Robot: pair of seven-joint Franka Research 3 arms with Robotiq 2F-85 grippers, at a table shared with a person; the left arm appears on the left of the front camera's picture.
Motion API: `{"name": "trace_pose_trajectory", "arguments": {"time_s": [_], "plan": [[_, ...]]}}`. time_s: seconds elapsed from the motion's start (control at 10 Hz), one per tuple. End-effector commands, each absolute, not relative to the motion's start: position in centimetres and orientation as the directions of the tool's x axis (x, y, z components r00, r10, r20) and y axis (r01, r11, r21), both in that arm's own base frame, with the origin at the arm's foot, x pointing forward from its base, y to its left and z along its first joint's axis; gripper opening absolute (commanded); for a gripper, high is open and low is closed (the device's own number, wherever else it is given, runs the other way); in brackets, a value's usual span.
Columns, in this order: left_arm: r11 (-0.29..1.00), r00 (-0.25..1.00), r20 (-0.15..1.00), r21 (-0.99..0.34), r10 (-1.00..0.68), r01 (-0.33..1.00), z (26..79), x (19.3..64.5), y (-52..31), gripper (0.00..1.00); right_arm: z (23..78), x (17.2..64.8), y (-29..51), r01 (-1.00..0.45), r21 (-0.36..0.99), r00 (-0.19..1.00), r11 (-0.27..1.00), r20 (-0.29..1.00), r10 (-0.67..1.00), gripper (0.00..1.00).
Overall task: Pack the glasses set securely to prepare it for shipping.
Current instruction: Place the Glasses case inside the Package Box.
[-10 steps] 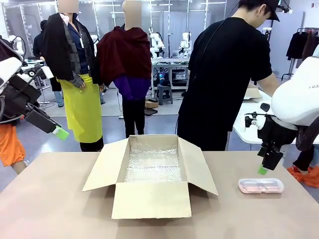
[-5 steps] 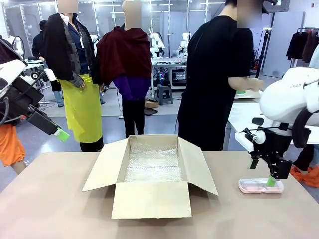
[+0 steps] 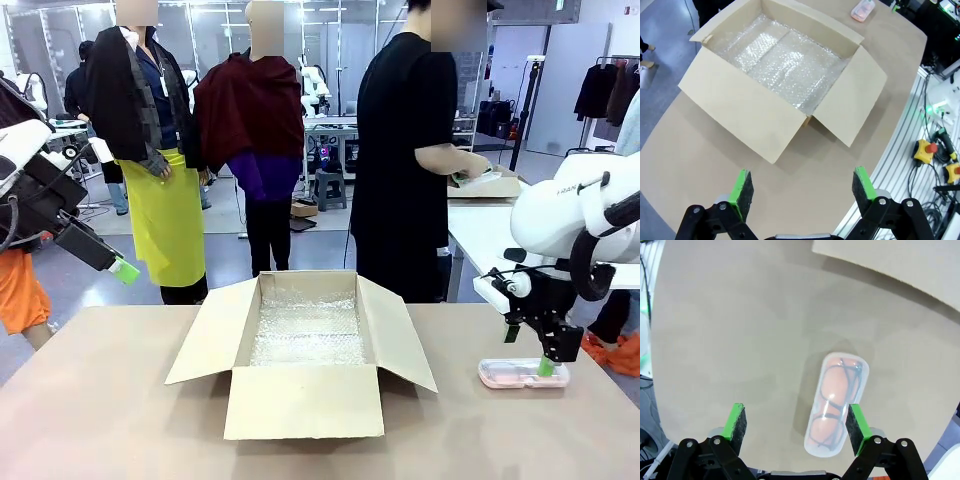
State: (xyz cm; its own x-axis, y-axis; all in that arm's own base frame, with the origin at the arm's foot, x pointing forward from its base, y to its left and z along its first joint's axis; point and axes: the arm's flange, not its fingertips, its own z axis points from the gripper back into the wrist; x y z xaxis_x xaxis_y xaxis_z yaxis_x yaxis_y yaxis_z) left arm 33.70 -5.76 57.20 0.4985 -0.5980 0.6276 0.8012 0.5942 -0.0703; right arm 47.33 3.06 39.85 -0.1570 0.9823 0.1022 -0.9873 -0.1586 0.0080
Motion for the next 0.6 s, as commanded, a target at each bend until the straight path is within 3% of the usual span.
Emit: {"name": "trace_pose_trajectory", "arguments": {"time_s": [0.0, 0.2, 0.5], "plan": [[0.582, 0.491, 0.633, -0.078, -0.598, 0.809, 57.3, 33.7, -5.6, 1.0, 39.4, 47.9, 3.2, -0.997, -0.02, -0.079, -0.079, 0.039, 0.996, 1.0], [0.582, 0.491, 0.633, -0.078, -0.598, 0.809, 57.3, 33.7, -5.6, 1.0, 37.9, 49.0, 2.6, -0.995, -0.096, -0.011, -0.01, 0.007, 1.0, 1.0], [0.582, 0.491, 0.633, -0.078, -0.598, 0.809, 57.3, 33.7, -5.6, 1.0, 37.4, 49.6, 1.8, -0.994, -0.105, 0.017, 0.019, 0.02, 1.0, 1.0]]}}
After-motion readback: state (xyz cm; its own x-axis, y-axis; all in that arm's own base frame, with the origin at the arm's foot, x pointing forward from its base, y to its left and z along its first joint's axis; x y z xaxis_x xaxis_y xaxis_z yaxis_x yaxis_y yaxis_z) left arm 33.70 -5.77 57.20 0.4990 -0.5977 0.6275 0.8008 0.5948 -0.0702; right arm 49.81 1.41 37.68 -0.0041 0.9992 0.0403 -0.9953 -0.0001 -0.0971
